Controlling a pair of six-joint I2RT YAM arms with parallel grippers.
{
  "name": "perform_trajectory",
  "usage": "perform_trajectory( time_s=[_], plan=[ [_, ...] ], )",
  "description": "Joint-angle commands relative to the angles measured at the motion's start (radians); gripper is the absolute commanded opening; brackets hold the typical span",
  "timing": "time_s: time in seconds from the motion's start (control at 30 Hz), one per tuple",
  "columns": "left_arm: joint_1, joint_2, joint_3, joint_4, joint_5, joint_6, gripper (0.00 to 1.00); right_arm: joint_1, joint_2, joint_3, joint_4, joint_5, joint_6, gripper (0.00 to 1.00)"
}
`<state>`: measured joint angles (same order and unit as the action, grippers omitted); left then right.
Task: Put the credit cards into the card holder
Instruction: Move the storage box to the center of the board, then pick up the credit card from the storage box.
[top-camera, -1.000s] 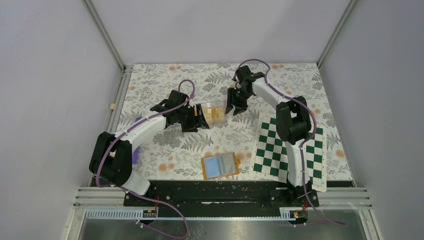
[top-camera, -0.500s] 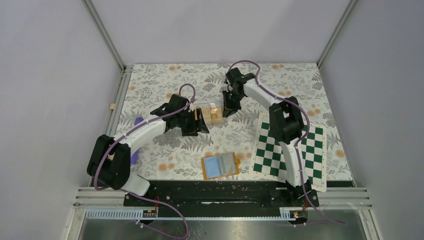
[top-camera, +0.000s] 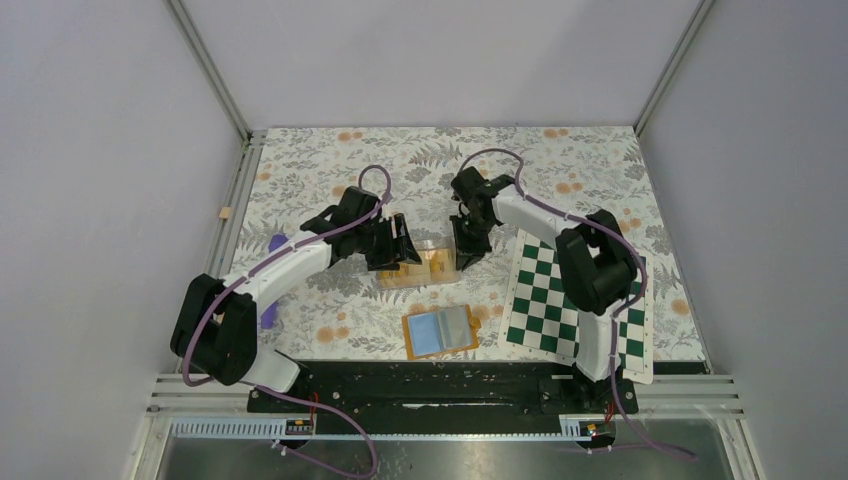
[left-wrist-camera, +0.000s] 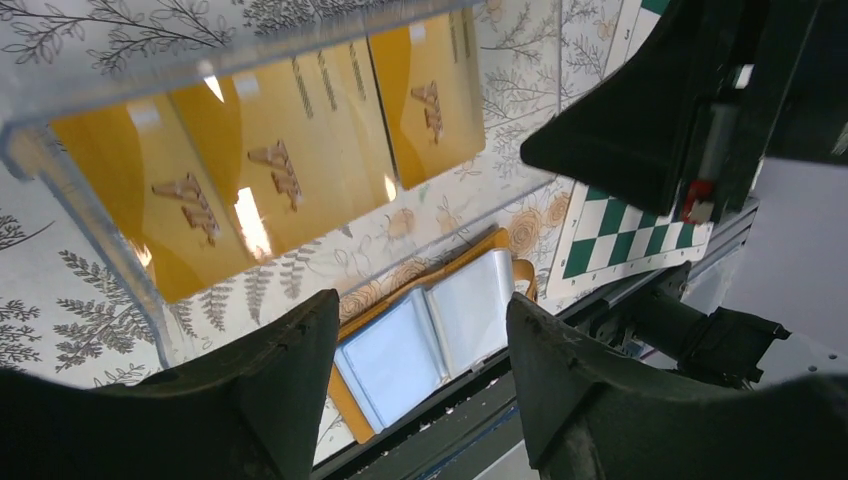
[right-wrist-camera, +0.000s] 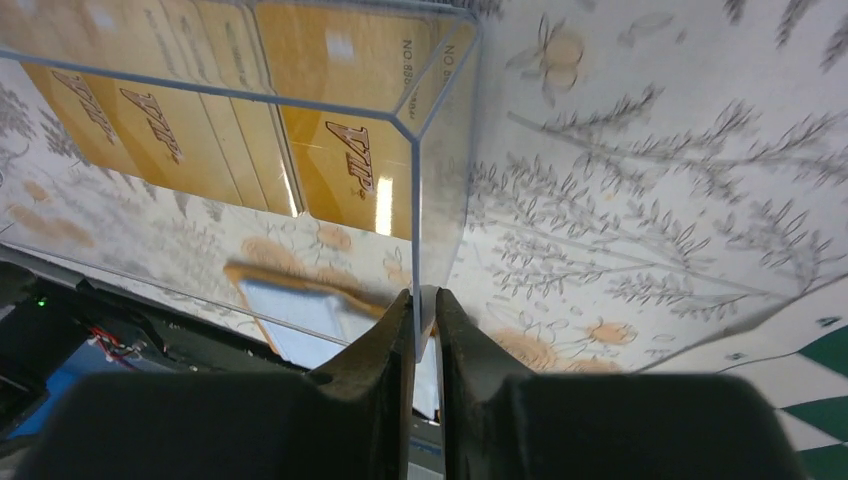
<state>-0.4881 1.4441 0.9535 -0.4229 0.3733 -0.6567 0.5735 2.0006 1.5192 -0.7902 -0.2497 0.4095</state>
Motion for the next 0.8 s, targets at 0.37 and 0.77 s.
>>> perform_trajectory(
  time_s=[0.37, 0.77],
  plan=[
    [-0.093, 0.145, 0.082, 0.089, -0.051, -0.081, 0.54, 0.035, -0.229, -0.214, 0.181, -0.142, 0.132, 0.35],
    [-0.119, 0.309, 0.091, 0.118, -0.156, -0.118, 0.40, 0.034, -0.211, -0.254, 0.215, -0.166, 0.133, 0.31]
  ],
)
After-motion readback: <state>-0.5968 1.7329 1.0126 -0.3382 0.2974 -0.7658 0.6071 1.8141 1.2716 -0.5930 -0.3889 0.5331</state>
